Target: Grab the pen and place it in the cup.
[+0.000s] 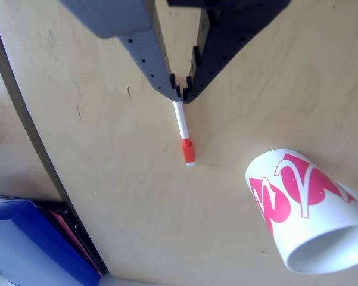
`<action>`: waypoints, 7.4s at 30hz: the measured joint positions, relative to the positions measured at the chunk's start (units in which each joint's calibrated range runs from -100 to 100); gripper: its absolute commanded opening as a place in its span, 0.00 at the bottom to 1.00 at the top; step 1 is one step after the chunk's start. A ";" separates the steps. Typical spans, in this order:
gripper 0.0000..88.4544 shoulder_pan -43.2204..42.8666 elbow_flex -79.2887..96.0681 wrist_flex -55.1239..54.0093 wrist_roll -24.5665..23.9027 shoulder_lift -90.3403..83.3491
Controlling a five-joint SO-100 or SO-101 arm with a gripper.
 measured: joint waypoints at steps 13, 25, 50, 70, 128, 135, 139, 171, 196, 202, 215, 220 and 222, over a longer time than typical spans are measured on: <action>0.01 0.00 0.00 0.00 0.29 0.00; 0.01 0.00 0.00 0.00 0.29 0.00; 0.01 0.00 0.00 0.00 0.29 0.00; 0.26 0.00 0.00 0.00 4.40 0.00; 0.37 -6.64 -35.46 -15.93 2.64 75.71; 0.37 -6.57 -41.22 -13.73 2.44 82.44; 0.37 -6.57 -44.24 -12.12 2.44 85.31; 0.18 -5.39 -68.26 5.68 2.39 106.53; 0.01 -4.58 -66.67 2.20 1.86 100.80; 0.01 -3.62 -66.67 1.95 2.00 82.44; 0.01 -13.21 -60.82 -9.83 0.39 57.94; 0.01 -16.97 -56.38 -16.53 -0.15 55.66; 0.01 -18.45 -54.34 -20.34 -0.49 55.66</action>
